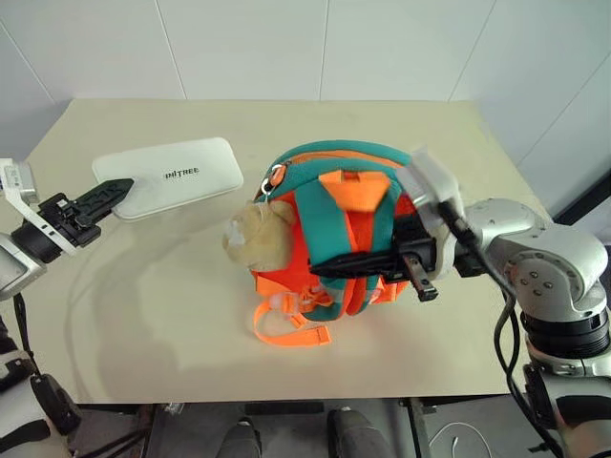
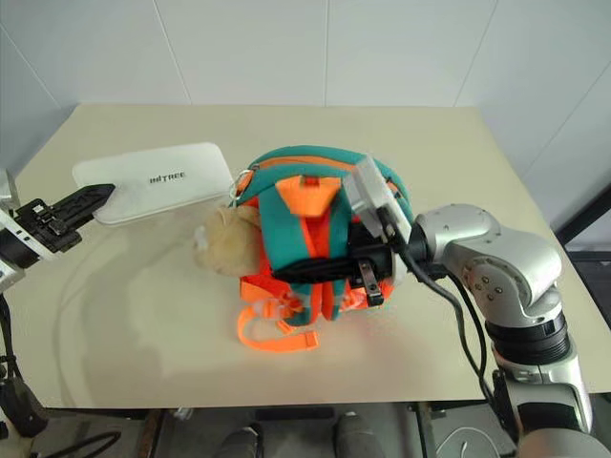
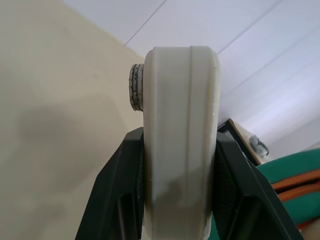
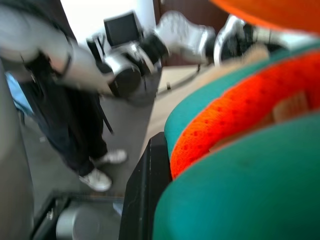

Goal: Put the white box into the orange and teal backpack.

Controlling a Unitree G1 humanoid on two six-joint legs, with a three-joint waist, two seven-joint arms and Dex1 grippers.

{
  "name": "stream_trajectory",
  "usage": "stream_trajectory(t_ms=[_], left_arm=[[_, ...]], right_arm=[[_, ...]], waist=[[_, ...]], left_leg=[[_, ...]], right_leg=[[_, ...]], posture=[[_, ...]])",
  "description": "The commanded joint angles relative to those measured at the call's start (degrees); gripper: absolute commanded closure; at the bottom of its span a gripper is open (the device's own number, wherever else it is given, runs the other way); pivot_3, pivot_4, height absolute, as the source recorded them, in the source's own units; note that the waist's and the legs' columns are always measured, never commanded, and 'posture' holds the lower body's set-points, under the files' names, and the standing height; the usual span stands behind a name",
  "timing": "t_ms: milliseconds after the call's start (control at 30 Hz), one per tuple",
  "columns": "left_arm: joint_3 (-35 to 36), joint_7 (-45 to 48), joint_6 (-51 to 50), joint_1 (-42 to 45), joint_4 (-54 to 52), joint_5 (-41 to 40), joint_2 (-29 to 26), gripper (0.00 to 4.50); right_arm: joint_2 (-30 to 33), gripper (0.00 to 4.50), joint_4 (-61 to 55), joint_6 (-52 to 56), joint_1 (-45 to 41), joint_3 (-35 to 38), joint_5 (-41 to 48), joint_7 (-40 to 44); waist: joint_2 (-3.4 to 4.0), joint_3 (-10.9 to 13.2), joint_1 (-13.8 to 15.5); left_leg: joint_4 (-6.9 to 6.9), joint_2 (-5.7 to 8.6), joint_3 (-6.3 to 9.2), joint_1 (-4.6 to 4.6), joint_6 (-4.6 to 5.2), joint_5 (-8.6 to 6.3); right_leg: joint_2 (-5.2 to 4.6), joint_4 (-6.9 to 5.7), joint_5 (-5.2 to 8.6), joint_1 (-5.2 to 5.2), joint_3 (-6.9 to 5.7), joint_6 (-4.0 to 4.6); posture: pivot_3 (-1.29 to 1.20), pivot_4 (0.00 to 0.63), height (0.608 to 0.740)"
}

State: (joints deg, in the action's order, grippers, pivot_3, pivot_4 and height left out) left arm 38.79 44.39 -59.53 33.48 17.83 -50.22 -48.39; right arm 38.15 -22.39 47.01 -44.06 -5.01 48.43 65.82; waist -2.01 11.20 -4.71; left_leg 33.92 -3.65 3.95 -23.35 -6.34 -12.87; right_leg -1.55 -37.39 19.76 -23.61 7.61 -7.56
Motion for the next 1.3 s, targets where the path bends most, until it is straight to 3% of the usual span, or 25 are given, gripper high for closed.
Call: stream_trajectory(t_ms=[33,300,633,933,1300], left_arm=[[2.2,10.6,9.9,-3.3,-8.0,-1.4,-1.1,3.17],[4.2,21.5,12.5,-7.7,-13.5,-6.9,-2.4,3.17],[2.9,26.9,13.6,-11.2,-16.1,-7.7,-5.3,3.17],[6.1,25.7,16.0,-10.0,-15.7,-8.8,-7.1,3.17],[8.8,22.0,12.5,-14.0,-23.0,-13.0,-8.4,3.18]], right_arm=[[1.7,4.5,0.2,-3.4,0.7,0.0,-2.7,2.0],[1.6,4.5,1.5,-4.6,1.7,-0.7,-5.3,2.4],[0.7,4.5,2.3,-4.8,1.7,-1.1,-6.6,2.1],[0.5,4.5,2.6,-4.9,1.9,-1.1,-7.2,1.9],[0.5,4.5,4.2,-5.7,1.6,-1.9,-7.9,3.0]], waist=[[0.0,0.0,0.0],[-0.07,0.0,0.2],[-0.07,0.1,0.0],[-0.07,0.1,0.0],[-0.12,0.1,0.0]], left_leg=[[0.0,0.0,-0.03,0.02,0.0,0.0],[0.09,-0.01,-0.02,0.03,0.04,-0.02],[0.1,-0.02,-0.02,0.04,0.05,-0.03],[0.1,-0.03,-0.02,0.04,0.06,-0.04],[0.14,-0.06,-0.02,0.05,0.09,-0.05]], right_leg=[[0.0,-0.01,0.01,0.01,0.02,0.01],[0.0,-0.01,0.01,0.08,0.01,0.01],[0.0,-0.01,0.01,0.08,0.01,0.01],[0.01,-0.01,0.02,0.08,0.01,0.02],[0.02,-0.04,0.03,0.09,0.01,0.03]], posture=[[0.0,0.15,0.74],[0.0,0.15,0.74],[0.0,0.15,0.74],[0.0,0.15,0.74],[0.0,0.15,0.74]])
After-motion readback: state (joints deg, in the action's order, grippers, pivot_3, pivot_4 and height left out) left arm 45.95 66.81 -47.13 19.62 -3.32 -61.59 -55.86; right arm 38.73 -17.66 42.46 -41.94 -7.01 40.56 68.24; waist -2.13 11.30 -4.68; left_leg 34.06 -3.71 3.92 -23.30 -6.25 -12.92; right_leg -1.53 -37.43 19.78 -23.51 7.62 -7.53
